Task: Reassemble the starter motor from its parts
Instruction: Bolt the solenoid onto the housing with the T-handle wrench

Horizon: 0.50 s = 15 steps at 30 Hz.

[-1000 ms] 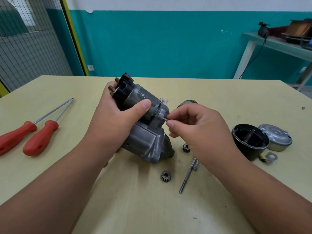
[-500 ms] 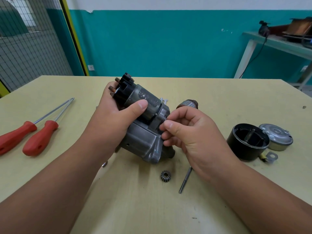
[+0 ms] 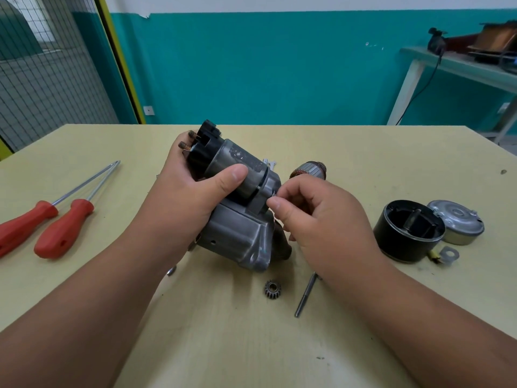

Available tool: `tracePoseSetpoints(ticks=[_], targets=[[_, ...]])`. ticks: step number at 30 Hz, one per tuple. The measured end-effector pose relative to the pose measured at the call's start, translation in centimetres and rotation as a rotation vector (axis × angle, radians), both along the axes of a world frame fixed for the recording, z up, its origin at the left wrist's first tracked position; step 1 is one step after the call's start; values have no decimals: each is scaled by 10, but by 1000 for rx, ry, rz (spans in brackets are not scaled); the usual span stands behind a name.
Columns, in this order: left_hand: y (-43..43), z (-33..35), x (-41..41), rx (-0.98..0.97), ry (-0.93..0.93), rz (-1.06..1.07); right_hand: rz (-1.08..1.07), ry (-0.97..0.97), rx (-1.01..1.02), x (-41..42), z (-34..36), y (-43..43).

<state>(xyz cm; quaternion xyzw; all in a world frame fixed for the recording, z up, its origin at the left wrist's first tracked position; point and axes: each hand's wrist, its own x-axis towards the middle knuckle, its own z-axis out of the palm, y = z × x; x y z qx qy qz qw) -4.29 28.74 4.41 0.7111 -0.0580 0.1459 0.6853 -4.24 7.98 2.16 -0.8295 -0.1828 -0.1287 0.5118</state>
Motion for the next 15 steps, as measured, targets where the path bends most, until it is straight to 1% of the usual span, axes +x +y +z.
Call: tracePoseSetpoints(ticks=[2,4,6,10,15], targets=[[-1,0,0,-1,17,16,-25,-109,-101,-1,2,-1],[-1,-1,0,18,32,27,-36,-154,-158,-1,3,-2],[-1,-2,0,42,41,29,-25,-140,-172,-1,4,-3],[-1,0,-1,43,33,24,26,-61,-85,-2,5,-4],[-1,4,-1,52,33,17,26,-106,-130,-3,7,-4]])
